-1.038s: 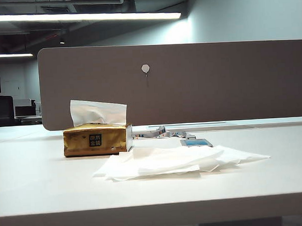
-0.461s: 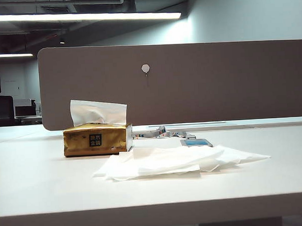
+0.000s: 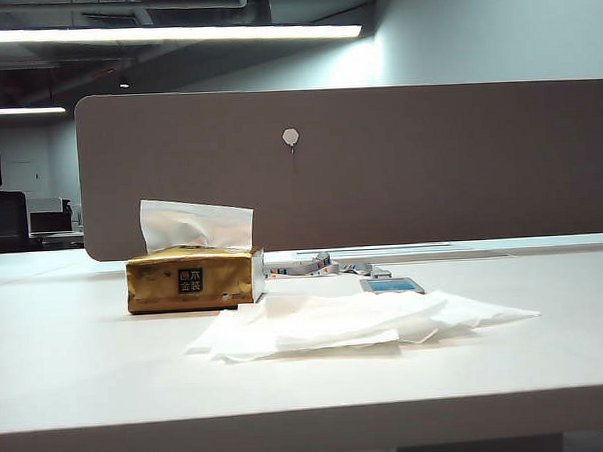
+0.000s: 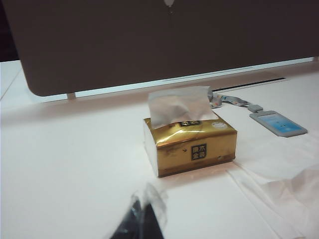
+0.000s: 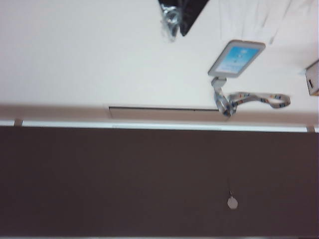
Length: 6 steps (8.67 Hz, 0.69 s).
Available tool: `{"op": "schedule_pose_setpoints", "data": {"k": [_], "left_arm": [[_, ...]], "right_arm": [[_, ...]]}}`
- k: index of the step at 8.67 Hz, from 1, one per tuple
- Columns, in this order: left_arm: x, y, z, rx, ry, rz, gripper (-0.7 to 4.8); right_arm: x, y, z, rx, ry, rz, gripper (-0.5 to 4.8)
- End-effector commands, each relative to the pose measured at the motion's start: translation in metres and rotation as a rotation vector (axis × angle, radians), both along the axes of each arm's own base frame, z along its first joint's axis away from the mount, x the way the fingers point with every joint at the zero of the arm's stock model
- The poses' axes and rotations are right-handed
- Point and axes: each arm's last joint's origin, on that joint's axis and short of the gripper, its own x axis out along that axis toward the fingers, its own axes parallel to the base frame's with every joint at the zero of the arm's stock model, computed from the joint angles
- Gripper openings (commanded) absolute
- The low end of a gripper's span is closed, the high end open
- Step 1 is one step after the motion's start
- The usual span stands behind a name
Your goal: Pull out a tissue from the tissue box and use it to cover the ID card on the tabletop.
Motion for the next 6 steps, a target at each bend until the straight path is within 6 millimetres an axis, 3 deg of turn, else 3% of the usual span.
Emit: {"op": "schedule_pose_setpoints", "data": {"k": [1, 2, 4, 6], "left_arm": [[-0.001, -0.001, 0.005, -0.004, -0.040, -0.018, -0.05], [-0.001, -0.001, 0.005, -0.021, -0.038, -0.018, -0.05], [-0.001, -0.001, 0.005, -0.021, -0.038, -0.018, -0.05], [-0.001, -0.001, 0.005, -0.021, -0.038, -0.018, -0.05]], "right_arm": [[-0.012, 0.003, 0.041, -0.048, -0.187, 0.103, -0.05], [-0.021, 0.004, 0.068, -0.081, -0.238, 0.124, -0.06], [-0.023, 0.005, 0.084, -0.092, -0.255, 0.159, -0.05], [-0.018, 0.009, 0.116, -0.133, -0.243, 0.314, -0.06]]}}
